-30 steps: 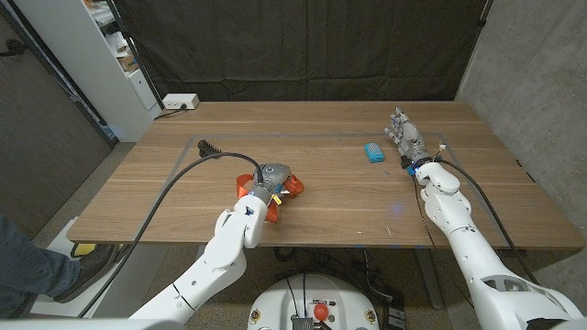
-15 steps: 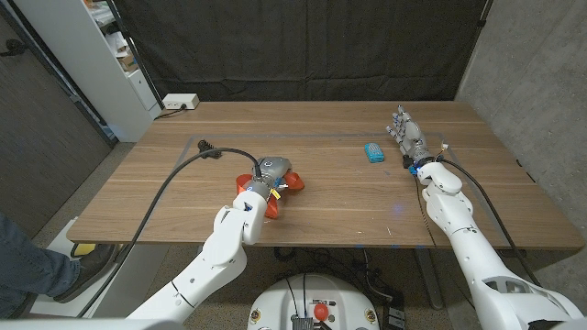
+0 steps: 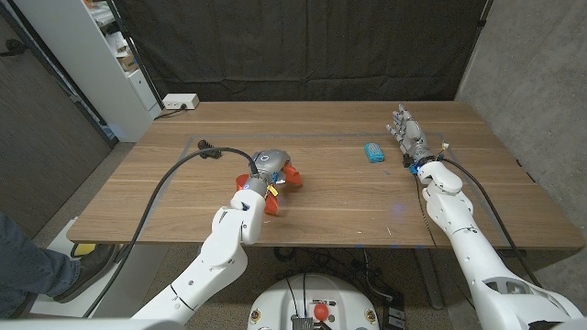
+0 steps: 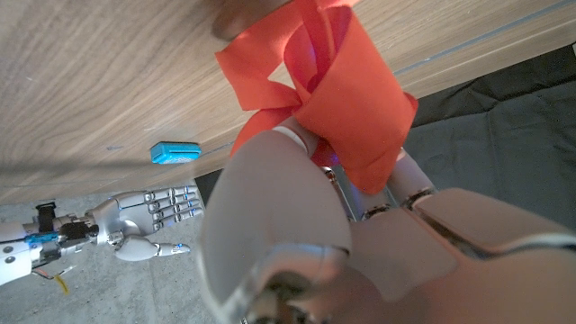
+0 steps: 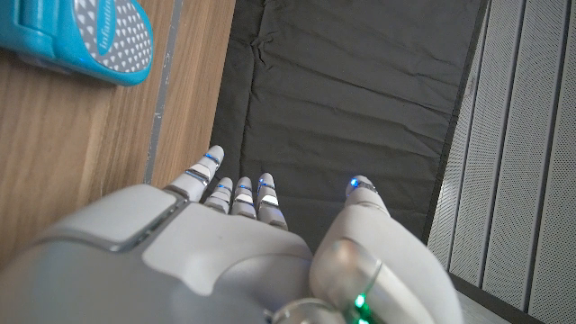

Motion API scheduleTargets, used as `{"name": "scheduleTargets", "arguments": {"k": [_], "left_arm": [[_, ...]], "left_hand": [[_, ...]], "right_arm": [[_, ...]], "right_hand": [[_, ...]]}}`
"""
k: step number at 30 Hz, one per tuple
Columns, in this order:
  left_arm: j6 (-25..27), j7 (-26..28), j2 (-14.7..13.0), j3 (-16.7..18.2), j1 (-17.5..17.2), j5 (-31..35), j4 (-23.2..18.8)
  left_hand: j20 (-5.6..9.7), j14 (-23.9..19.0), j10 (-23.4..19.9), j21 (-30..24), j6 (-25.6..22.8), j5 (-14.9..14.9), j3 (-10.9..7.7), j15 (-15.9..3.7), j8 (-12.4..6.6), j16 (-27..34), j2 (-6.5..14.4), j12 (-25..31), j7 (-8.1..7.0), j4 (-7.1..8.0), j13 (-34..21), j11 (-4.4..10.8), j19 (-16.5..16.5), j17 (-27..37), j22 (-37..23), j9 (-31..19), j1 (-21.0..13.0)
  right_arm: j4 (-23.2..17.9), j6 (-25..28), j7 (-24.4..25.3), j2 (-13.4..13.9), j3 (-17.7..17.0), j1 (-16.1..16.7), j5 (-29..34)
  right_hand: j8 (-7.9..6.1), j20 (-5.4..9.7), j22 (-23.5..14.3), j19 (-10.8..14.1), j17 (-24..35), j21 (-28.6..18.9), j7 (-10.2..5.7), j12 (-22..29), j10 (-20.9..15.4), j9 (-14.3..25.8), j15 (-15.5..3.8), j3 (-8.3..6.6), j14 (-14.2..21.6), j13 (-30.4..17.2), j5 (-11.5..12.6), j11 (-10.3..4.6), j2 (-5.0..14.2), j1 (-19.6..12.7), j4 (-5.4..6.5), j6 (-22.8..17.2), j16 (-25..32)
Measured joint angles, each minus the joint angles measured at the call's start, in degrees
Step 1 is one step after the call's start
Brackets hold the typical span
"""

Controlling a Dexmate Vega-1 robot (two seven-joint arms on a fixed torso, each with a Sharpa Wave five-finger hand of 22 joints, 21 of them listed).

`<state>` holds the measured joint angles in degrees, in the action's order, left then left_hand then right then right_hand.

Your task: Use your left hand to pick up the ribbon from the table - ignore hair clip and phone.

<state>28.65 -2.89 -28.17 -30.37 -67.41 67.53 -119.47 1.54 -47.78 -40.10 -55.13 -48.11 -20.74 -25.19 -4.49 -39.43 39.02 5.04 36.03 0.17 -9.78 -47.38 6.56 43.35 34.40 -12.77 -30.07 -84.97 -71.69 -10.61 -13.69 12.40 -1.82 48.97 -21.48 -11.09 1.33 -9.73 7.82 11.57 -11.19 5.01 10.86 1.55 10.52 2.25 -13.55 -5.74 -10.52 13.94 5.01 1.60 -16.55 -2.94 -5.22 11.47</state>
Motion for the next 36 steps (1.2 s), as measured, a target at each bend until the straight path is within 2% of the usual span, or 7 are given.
{"name": "scheduleTargets", "arguments": {"k": [20, 36], "left_arm": [[-0.5, 1.3, -0.4, 1.4, 0.4, 0.1, -2.4], [-1.6, 1.0, -0.7, 2.9, 0.8, 0.8, -4.5]], "left_hand": [[0.30, -1.4, -0.3, -2.5, 0.3, -0.9, -0.42, -0.78, -0.01, 0.4, -0.8, -0.2, -0.30, 0.06, -2.6, -0.30, -0.3, 1.9, 1.0, -0.1, 0.8], [0.51, -1.8, -0.9, -4.4, 0.3, -1.3, -1.23, -1.09, -0.22, 0.4, -1.1, -0.9, -0.31, 0.19, -4.4, 0.31, -0.5, 2.9, 1.6, 0.0, 1.1]], "right_arm": [[0.0, -0.6, 0.0, -0.1, -0.2, 0.2, -0.2], [0.0, -1.2, 0.5, -0.2, -0.4, 0.2, -0.3]], "right_hand": [[0.00, -0.31, 0.0, 0.3, 0.0, 0.0, 0.00, 0.0, 0.0, 0.0, 0.00, -0.15, 0.0, 0.0, 0.0, 0.00, 0.00, 0.0, -0.14, 0.0, 0.0], [0.00, -0.31, 0.0, 0.3, 0.3, 0.0, 0.00, 0.0, -0.1, 0.0, 0.32, -0.15, 0.3, 0.0, 0.0, 0.13, 0.00, 0.0, -0.13, 0.0, 0.0]]}}
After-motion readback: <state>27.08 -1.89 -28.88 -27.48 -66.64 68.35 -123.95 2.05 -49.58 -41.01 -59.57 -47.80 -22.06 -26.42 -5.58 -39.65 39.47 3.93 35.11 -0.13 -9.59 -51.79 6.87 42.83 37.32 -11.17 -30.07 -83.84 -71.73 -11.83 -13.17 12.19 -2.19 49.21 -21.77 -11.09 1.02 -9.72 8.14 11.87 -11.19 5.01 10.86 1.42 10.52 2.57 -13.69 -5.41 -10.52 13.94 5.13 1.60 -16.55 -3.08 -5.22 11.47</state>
